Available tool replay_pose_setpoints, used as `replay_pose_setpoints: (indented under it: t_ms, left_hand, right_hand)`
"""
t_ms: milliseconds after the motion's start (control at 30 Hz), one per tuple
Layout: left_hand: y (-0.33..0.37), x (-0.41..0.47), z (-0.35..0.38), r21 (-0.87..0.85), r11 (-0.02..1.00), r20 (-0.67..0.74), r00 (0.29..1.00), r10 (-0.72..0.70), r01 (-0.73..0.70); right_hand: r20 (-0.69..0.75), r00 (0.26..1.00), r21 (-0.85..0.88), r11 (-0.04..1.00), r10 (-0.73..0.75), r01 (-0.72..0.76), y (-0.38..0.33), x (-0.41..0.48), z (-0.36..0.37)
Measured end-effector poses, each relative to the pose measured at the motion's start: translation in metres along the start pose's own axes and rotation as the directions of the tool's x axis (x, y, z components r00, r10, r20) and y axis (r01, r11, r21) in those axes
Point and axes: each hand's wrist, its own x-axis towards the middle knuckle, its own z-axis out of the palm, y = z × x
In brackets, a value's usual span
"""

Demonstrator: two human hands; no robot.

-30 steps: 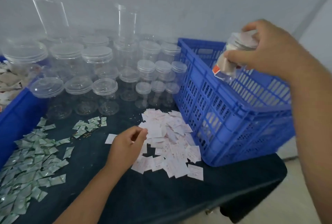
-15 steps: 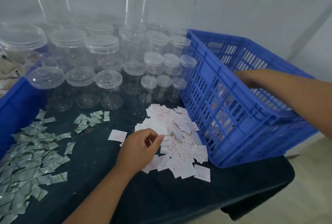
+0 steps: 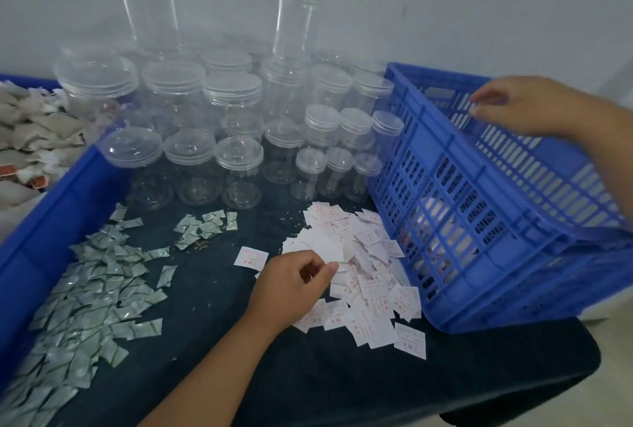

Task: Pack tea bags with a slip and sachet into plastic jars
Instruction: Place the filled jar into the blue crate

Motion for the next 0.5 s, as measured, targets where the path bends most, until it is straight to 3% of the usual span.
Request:
replay_pose_setpoints:
  t_ms: [67, 167, 300, 400, 500]
  left_hand:
    - [0.0, 0.0, 0.0, -0.03, 0.999, -0.006, 1.0, -0.016, 0.015]
    - [0.0, 0.0, 0.0, -0.059, 0.998, -0.018, 0.999, -0.038, 0.037]
    - [0.001, -0.003, -0.002, -0.039, 0.999, -0.024, 0.999, -0.027, 0.026]
    - [0.002, -0.004, -0.003, -0.025, 0.999, -0.026, 0.999, -0.035, 0.034]
    - [0.004, -0.005, -0.004, -0.015, 0.999, -0.018, 0.999, -0.047, 0.047]
  right_hand:
    - [-0.215, 0.976, 0.097, 0.993, -0.041, 0.063, -0.026, -0.016, -0.022]
    - [-0.193, 0.966, 0.278, 0.935, -0.172, 0.222, -0.074, -0.045, -0.021]
    - [0.041, 0.945, 0.119, 0.941, -0.324, 0.318, -0.142, -0.031, 0.022]
    - [-0.006, 0.956, 0.092, 0.952, -0.294, 0.293, -0.174, 0.006, 0.07]
    - [-0.07, 0.968, -0.096, 0.967, -0.242, 0.235, -0.195, 0.036, 0.108]
